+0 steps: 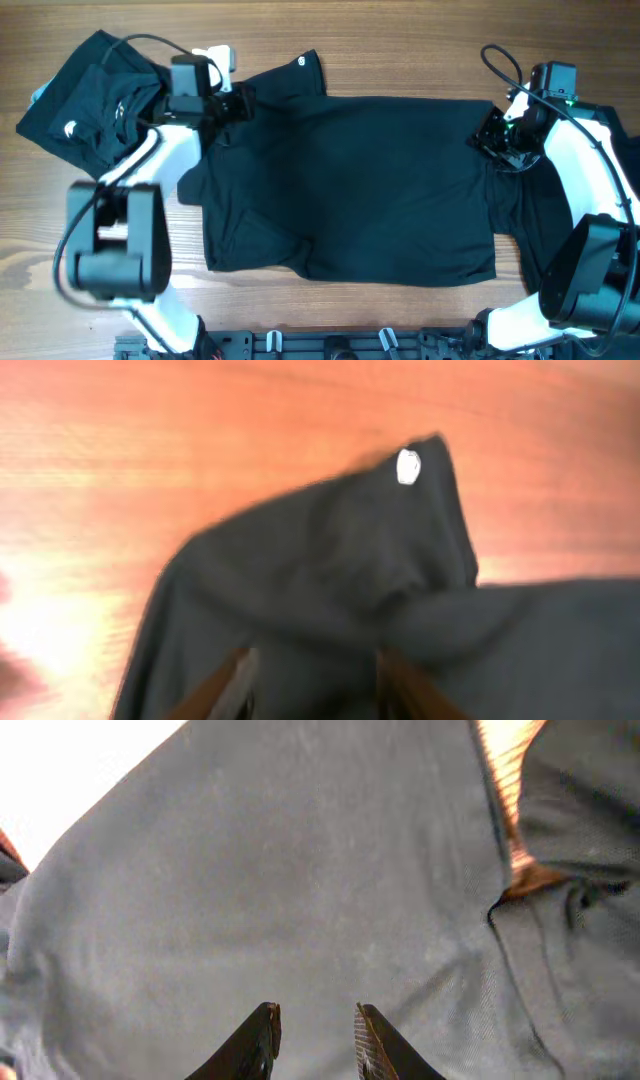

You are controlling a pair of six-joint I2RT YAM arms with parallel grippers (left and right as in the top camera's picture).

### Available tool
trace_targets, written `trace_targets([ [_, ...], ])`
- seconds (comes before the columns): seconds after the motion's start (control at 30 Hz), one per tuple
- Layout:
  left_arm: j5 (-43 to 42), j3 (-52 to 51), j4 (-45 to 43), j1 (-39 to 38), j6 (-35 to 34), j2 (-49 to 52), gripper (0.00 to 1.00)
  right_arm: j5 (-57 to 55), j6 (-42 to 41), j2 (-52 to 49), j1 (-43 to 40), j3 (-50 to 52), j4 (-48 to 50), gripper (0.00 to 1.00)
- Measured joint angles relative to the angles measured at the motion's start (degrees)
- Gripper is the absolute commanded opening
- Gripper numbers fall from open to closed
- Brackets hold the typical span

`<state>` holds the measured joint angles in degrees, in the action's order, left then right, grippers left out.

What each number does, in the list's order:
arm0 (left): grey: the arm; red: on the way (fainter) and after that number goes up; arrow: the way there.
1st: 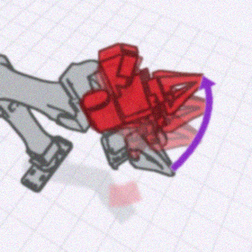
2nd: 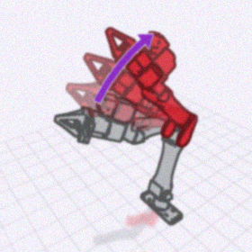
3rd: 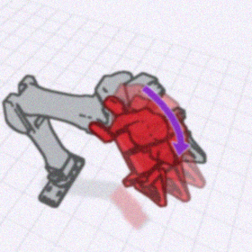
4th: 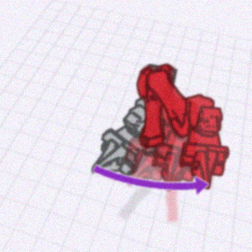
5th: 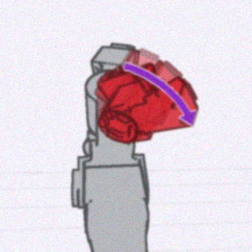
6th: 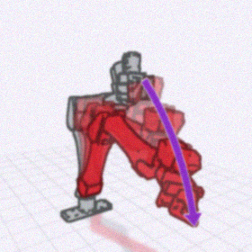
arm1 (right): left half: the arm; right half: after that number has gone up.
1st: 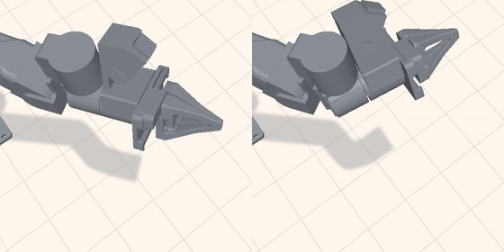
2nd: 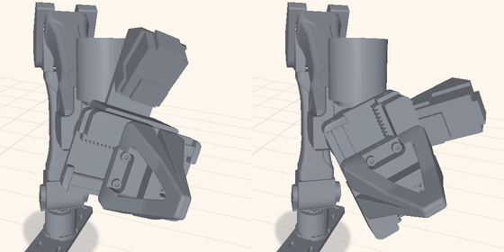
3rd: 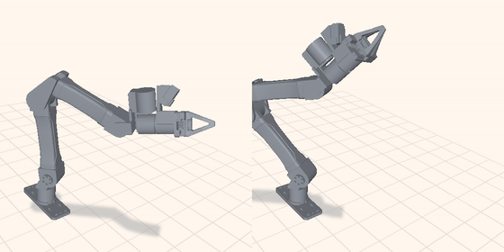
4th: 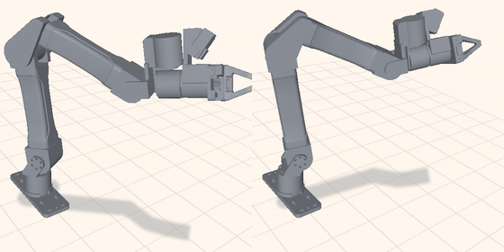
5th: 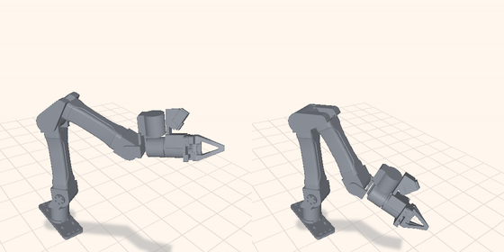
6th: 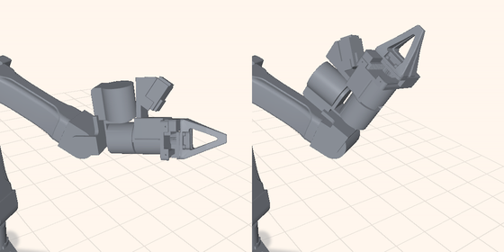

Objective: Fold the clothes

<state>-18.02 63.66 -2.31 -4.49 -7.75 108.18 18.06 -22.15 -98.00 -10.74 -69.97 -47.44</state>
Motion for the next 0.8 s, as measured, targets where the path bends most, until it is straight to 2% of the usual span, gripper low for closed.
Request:
trace_targets([
  [0.1, -2.32, -0.04, -10.29, -0.39, 0.22, 6.82, 0.33, 0.44, 0.0, 0.0, 1.4, 0.0, -0.15, 0.29],
  [0.2, -3.1, -0.04, -12.52, -0.39, 0.22, 11.06, 0.29, 0.57, 0.0, 0.0, 3.32, 0.0, -0.22, 0.29],
  [0.27, -2.71, 0.04, -13.86, -0.39, 0.22, 13.18, 0.21, 0.57, 0.0, 0.0, 4.74, 0.0, -0.22, 0.29],
  [0.3, -1.46, 0.13, -13.88, -0.39, 0.37, 13.22, 0.21, 0.57, 0.0, 0.0, 5.33, 0.0, -0.17, 0.29],
  [0.43, 4.5, 0.39, -16.94, 0.5, 0.11, 14.36, 0.24, -0.35, -0.02, 0.0, 6.73, 0.0, -0.24, 0.3],
  [0.53, 5.66, 2.08, -17.0, 4.46, -2.64, 15.37, 0.25, -2.99, -0.26, 0.0, 6.97, 0.0, -0.9, 0.33],
  [0.67, 1.33, 5.97, -14.36, 7.48, -5.03, 16.46, 0.33, -8.33, -1.31, -0.02, 6.97, 0.0, -1.33, 0.39],
  [0.8, -4.83, 11.96, -10.03, 7.41, -5.73, 16.55, 0.4, -11.98, -0.72, -1.42, 6.97, 0.0, 1.11, 0.32],
])
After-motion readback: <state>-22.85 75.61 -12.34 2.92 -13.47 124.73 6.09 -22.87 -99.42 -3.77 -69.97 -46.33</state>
